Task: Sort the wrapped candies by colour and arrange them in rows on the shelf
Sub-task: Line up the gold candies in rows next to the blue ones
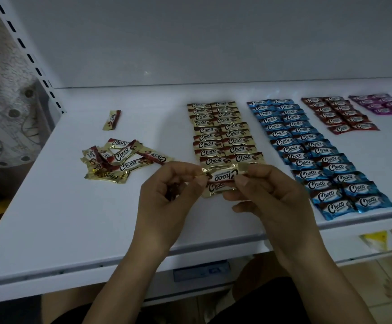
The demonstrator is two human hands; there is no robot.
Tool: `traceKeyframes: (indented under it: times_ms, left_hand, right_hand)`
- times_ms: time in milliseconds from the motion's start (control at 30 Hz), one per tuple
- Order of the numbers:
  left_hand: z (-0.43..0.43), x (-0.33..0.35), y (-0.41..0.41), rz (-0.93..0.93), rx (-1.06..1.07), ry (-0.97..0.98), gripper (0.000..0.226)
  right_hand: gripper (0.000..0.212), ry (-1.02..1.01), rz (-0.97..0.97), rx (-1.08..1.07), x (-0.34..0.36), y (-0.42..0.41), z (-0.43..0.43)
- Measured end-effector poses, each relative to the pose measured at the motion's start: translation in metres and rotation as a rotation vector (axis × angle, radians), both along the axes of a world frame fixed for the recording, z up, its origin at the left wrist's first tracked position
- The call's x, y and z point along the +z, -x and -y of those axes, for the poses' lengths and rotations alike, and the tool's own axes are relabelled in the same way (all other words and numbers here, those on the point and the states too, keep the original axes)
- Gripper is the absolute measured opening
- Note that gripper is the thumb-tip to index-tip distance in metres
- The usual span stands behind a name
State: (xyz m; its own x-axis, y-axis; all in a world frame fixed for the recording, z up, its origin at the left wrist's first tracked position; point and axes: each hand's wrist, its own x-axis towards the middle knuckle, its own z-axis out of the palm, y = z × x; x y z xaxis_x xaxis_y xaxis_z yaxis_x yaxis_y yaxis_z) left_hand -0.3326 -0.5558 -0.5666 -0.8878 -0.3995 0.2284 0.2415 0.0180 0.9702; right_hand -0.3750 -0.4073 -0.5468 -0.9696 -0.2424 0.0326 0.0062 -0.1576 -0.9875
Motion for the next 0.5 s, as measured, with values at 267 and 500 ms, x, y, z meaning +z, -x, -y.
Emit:
traceKeyframes:
  times_ms: [267, 500]
  left_hand:
    - [-0.005, 0.003, -0.003, 0.038, -0.094, 0.158, 0.012]
    - [0.001, 0.005, 0.000, 0.066, 0.082, -0.260, 0.027]
  right_hand:
    - [0.018, -0.062, -0.212, -0.198, -0.005, 0.011, -0.006]
    - [0.026, -0.931, -1.047, 0.170, -0.020, 0.032, -0.007]
